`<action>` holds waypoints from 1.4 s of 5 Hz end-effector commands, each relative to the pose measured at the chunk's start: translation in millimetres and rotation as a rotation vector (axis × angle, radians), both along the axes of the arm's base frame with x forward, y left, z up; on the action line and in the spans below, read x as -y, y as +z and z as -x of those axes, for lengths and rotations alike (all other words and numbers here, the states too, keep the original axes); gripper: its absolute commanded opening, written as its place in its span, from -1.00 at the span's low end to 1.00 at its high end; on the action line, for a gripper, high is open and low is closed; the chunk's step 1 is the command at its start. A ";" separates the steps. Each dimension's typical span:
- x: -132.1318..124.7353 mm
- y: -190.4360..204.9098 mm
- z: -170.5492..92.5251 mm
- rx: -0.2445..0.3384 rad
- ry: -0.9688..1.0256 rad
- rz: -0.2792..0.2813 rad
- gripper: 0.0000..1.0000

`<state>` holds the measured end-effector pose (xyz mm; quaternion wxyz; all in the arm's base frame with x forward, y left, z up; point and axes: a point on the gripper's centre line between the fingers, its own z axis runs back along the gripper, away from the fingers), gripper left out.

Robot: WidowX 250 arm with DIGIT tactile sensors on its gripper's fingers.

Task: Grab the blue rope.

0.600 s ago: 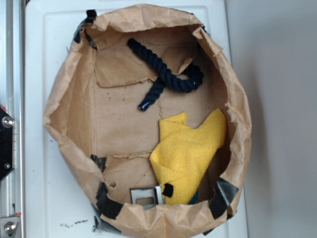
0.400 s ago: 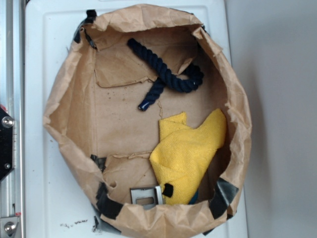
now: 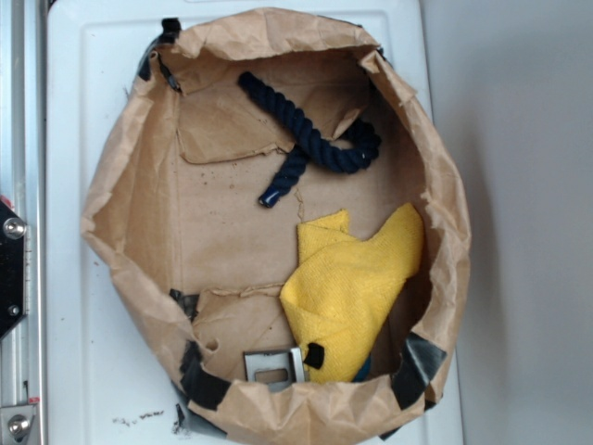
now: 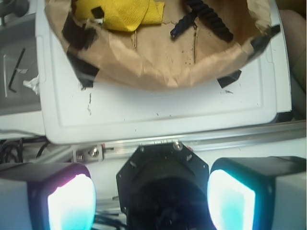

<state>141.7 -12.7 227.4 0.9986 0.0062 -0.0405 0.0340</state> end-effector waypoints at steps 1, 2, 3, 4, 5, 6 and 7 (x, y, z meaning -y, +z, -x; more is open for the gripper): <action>-26.0 4.1 -53.3 0.096 0.087 0.013 1.00; -47.9 -6.5 -67.4 0.274 0.273 0.136 1.00; -54.8 -0.1 -78.3 0.241 0.199 0.186 1.00; -54.8 -0.1 -78.3 0.241 0.199 0.186 1.00; -54.8 -0.1 -78.3 0.241 0.199 0.186 1.00; -54.8 -0.1 -78.3 0.241 0.199 0.186 1.00; -54.8 -0.1 -78.3 0.241 0.199 0.186 1.00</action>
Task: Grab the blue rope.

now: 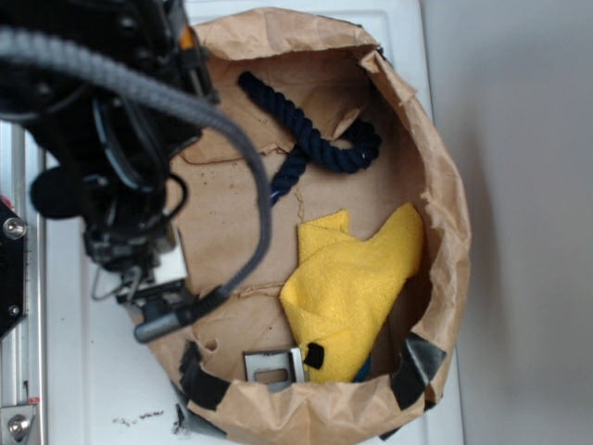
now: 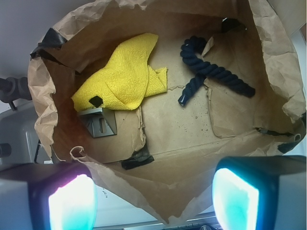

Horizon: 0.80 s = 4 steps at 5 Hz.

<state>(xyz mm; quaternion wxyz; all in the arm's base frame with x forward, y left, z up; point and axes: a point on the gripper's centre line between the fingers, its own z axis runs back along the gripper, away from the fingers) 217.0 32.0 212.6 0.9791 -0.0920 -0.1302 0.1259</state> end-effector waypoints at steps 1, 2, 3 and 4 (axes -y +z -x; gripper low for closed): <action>-16.7 3.4 -3.3 0.093 0.161 0.010 1.00; -20.6 -19.7 -19.9 0.153 0.302 0.060 1.00; -21.1 -50.6 -40.1 0.128 0.349 0.041 1.00; -26.3 -73.9 -61.2 0.087 0.396 -0.003 1.00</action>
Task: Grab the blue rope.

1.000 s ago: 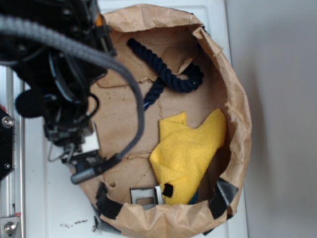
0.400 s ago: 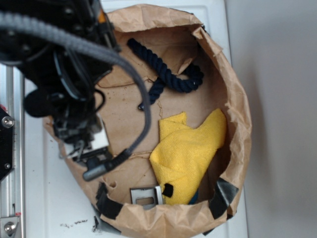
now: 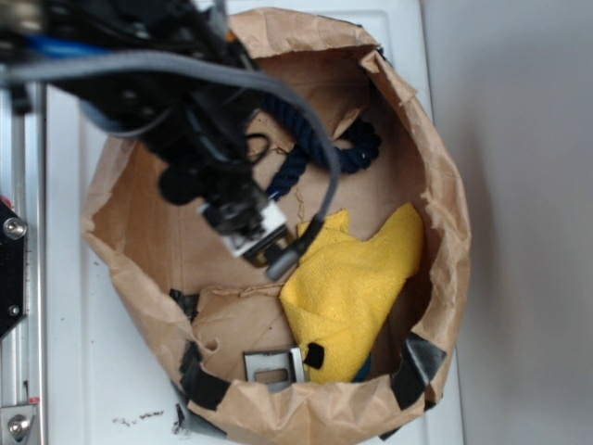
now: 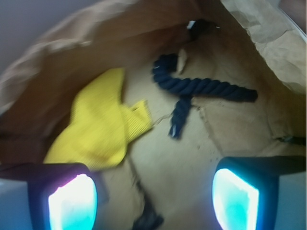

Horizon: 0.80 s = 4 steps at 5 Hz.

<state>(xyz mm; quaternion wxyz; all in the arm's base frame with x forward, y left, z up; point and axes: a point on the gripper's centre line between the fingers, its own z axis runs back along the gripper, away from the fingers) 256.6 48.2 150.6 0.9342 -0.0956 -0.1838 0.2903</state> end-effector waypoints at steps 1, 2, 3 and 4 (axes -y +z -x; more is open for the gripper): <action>-17.9 -30.2 -37.5 -0.037 0.076 -0.003 1.00; -20.2 -41.8 -43.1 -0.051 0.066 -0.001 1.00; -15.8 -59.1 -51.8 -0.058 0.075 0.007 1.00; -8.9 -67.0 -48.5 -0.075 0.078 0.006 1.00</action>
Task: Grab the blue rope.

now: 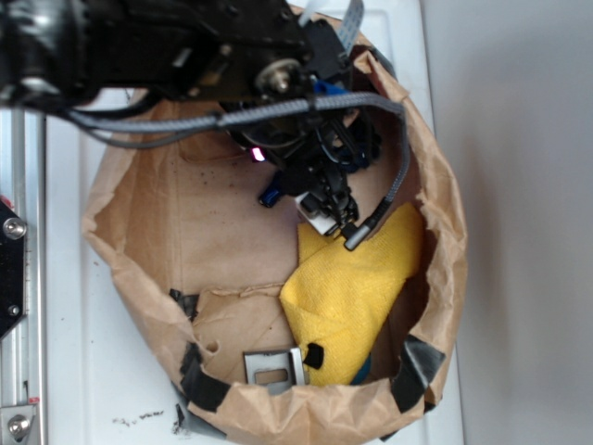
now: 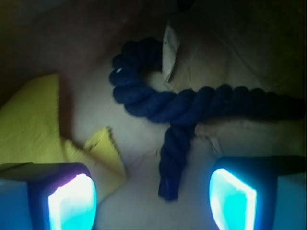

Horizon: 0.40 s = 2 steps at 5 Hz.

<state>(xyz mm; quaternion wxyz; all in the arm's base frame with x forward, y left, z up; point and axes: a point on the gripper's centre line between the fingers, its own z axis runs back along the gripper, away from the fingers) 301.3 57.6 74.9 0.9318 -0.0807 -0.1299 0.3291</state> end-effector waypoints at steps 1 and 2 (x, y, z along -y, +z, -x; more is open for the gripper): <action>-3.1 4.8 2.3 0.023 0.017 -0.043 1.00; -7.5 1.4 6.2 0.025 0.005 -0.051 1.00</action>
